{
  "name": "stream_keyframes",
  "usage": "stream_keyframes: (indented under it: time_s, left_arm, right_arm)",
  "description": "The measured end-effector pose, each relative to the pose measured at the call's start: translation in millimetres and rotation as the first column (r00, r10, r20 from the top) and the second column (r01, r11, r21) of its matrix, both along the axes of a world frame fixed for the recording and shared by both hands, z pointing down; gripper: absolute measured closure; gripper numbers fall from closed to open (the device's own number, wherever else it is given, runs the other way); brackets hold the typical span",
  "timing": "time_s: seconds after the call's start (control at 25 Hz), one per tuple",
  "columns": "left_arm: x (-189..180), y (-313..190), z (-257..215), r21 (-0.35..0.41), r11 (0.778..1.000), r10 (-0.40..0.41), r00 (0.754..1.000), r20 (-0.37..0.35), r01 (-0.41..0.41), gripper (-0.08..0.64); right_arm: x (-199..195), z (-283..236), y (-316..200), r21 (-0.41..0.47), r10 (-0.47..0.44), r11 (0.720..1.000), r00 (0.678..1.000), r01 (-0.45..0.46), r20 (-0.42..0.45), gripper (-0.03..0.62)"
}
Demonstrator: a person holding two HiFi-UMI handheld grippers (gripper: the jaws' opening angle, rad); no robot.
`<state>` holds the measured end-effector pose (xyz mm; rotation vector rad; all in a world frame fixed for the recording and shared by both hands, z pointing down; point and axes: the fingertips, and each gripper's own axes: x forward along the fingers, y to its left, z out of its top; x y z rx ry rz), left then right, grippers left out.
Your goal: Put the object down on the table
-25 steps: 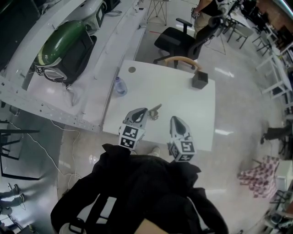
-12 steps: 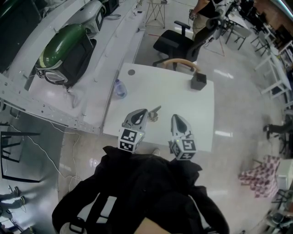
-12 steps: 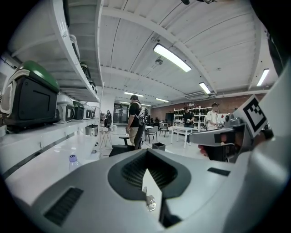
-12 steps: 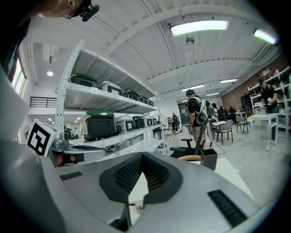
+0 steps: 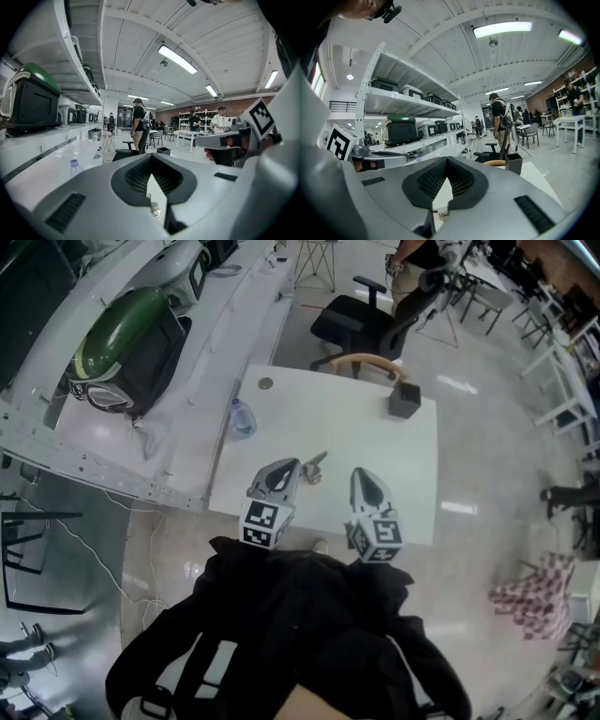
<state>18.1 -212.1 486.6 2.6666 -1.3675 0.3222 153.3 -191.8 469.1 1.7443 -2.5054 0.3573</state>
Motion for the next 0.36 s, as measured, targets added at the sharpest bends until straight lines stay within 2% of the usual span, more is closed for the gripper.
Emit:
stream_keyframes:
  time_s: [0.36]
  left_arm:
    - [10.0,1.1,4.4,-0.007,1.0,0.021,1.0,0.006,-0.021,0.558]
  right_arm:
    - [8.4,5.2,0.0,-0.02,0.011,1.0,1.0,-0.012,-0.023,0.591]
